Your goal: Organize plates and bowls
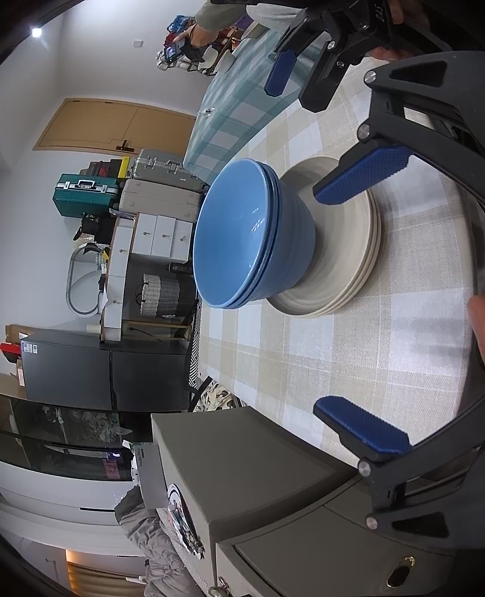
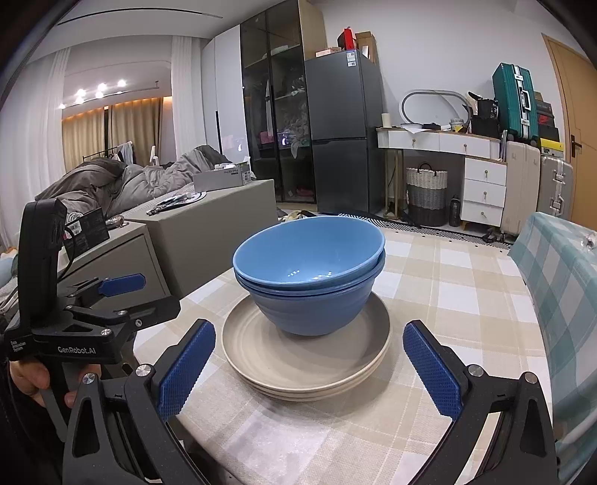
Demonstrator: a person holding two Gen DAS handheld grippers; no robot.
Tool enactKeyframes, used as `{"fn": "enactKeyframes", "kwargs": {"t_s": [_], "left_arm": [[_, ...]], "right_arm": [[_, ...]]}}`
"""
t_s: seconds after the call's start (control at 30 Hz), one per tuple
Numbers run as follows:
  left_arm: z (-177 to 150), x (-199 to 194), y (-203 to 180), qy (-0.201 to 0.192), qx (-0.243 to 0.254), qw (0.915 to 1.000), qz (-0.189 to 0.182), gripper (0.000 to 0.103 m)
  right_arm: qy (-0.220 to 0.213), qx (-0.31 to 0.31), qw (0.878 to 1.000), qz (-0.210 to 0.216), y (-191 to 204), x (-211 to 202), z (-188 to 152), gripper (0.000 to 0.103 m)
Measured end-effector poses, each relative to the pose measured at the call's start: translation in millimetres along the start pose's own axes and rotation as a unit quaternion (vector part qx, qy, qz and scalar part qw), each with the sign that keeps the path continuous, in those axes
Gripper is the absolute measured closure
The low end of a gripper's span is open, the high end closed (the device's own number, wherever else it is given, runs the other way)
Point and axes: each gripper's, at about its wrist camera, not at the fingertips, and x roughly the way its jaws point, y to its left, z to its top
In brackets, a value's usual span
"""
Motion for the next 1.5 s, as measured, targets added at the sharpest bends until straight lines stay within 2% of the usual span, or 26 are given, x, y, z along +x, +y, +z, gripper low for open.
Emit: {"fn": "enactKeyframes", "kwargs": {"t_s": [1.5], "left_arm": [[-0.2,-0.1,1.7,0.002,-0.004,1.0,0.0,0.0]], "right_arm": [[-0.008,0.006,1.0,0.002,-3.3,-2.3,0.1,0.001]]}}
